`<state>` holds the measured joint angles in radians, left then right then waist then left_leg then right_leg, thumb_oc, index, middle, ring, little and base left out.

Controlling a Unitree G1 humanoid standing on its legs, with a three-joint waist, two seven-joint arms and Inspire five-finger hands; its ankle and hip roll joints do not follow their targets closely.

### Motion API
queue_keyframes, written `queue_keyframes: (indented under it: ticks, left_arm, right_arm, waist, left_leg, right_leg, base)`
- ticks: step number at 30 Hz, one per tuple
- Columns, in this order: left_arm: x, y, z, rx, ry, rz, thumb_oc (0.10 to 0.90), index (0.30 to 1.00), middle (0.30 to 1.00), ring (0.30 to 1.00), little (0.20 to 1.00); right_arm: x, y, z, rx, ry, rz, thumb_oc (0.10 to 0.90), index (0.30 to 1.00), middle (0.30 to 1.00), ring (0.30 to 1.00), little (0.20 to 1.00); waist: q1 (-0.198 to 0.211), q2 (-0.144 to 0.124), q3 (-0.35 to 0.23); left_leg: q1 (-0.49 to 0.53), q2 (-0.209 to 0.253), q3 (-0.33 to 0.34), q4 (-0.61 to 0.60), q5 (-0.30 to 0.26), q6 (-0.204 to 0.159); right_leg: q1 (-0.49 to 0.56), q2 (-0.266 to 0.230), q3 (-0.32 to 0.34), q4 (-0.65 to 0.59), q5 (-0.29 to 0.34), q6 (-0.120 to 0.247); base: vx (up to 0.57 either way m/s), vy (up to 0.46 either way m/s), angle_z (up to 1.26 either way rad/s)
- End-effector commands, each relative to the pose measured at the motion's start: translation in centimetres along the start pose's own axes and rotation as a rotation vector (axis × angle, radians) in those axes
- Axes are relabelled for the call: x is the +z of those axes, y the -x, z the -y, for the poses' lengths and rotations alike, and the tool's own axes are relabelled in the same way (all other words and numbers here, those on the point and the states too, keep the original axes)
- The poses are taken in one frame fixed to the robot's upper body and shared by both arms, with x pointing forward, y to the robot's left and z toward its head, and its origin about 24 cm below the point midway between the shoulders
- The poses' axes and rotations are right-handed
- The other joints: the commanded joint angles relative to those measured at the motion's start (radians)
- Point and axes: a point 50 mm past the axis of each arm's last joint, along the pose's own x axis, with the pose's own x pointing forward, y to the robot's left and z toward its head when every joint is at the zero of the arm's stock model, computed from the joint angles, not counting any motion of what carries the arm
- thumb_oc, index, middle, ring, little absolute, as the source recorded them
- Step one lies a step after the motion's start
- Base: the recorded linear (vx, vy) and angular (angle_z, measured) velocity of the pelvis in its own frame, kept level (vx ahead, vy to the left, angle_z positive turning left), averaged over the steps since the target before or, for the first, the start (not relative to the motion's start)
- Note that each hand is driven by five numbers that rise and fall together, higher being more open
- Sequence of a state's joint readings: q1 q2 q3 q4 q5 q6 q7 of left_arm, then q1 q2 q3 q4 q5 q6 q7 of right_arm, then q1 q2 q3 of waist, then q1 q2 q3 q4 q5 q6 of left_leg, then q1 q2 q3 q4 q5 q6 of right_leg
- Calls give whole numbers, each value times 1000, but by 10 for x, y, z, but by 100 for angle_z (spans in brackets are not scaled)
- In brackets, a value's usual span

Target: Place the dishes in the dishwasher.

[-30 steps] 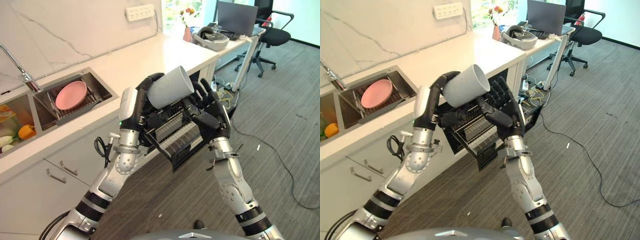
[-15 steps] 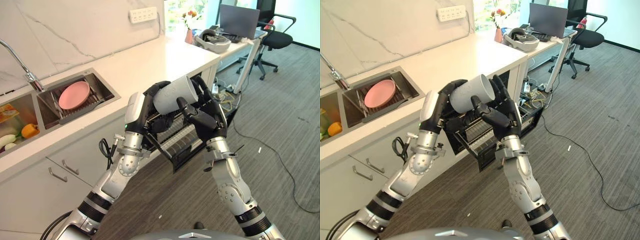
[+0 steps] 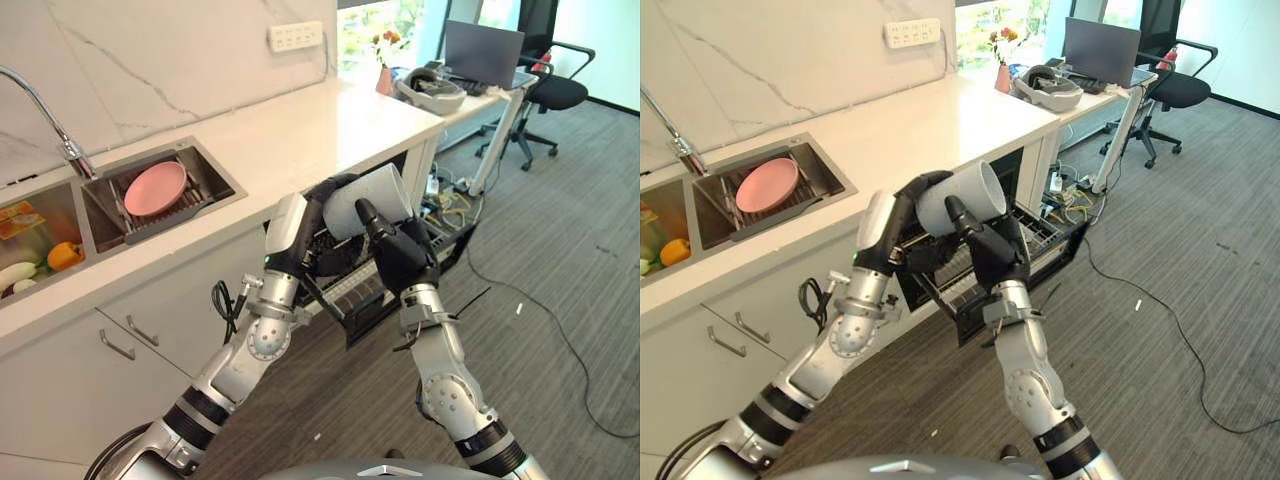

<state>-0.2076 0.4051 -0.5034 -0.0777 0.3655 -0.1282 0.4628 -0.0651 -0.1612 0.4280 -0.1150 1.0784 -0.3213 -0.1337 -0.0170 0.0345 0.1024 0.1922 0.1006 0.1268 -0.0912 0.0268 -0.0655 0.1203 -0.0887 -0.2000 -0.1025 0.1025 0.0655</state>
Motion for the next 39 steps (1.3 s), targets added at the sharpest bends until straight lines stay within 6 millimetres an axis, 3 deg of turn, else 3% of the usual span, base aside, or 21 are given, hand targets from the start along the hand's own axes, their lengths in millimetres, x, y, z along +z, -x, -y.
queue_keyframes:
  ticks: [1,8,9,10,11,22,23,30,36,39]
  left_arm:
    - [54,-26,-12,-11,-12,363,400,300,300,300,300]
    - [66,-21,-3,-154,-4,452,400,300,300,300,300]
    - [68,-19,1,-185,6,465,400,300,300,300,300]
    - [68,-19,2,-195,6,464,400,300,300,300,300]
    - [67,-18,3,-202,5,462,400,300,300,300,300]
    - [59,-13,6,-213,47,401,400,300,300,300,300]
    - [57,-12,6,-213,53,387,800,900,900,900,900]
    - [48,-8,3,-180,70,324,800,900,900,900,900]
    - [22,5,-11,-95,78,167,800,900,900,900,900]
    - [-5,20,-26,9,72,8,800,900,900,900,900]
  right_arm:
    - [22,-14,-35,199,-103,148,800,900,900,900,900]
    - [24,-19,-41,258,-86,115,800,900,900,900,900]
    - [27,-20,-44,277,-75,121,598,596,596,596,596]
    - [28,-21,-45,282,-69,128,445,368,368,368,368]
    - [29,-21,-45,282,-58,135,400,300,300,300,300]
    - [37,-19,-36,214,-33,207,400,300,300,300,300]
    - [37,-18,-35,199,-37,210,400,300,300,300,300]
    - [43,-17,-26,140,-38,259,400,300,300,300,300]
    - [60,-15,-16,67,-1,353,400,300,300,300,300]
    - [78,-15,-10,11,66,451,400,300,300,300,300]
  waist:
    - [13,-25,-28]
    - [17,-29,-29]
    - [17,-29,-30]
    - [17,-29,-30]
    - [16,-29,-31]
    - [12,-24,-28]
    - [13,-24,-29]
    - [15,-24,-29]
    - [27,-27,-28]
    - [48,-32,-29]
  left_leg:
    - [12,20,-2,4,-62,-43]
    - [5,20,-4,4,-60,-46]
    - [5,19,-3,4,-60,-46]
    - [5,19,-3,4,-61,-46]
    - [5,18,-3,4,-61,-45]
    - [2,13,-2,4,-61,-40]
    - [2,11,-2,4,-61,-40]
    - [2,7,-7,4,-63,-37]
    - [-3,7,-15,4,-60,-37]
    - [-9,5,-27,4,-57,-38]
  right_leg:
    - [70,-54,-50,15,-131,84]
    - [66,-53,-54,15,-131,84]
    - [66,-52,-52,15,-130,84]
    - [66,-52,-52,15,-130,84]
    - [67,-52,-51,15,-130,85]
    - [63,-56,-52,15,-127,85]
    - [64,-56,-54,15,-126,85]
    - [65,-60,-55,15,-123,88]
    - [67,-62,-68,15,-122,84]
    - [72,-62,-83,15,-123,82]
  base:
    - [0,0,0]
    - [-4,1,1]
    - [0,0,0]
    - [0,0,0]
    - [0,0,0]
    - [0,0,0]
    - [0,0,0]
    - [0,0,0]
    - [-1,0,3]
    - [-1,-2,14]
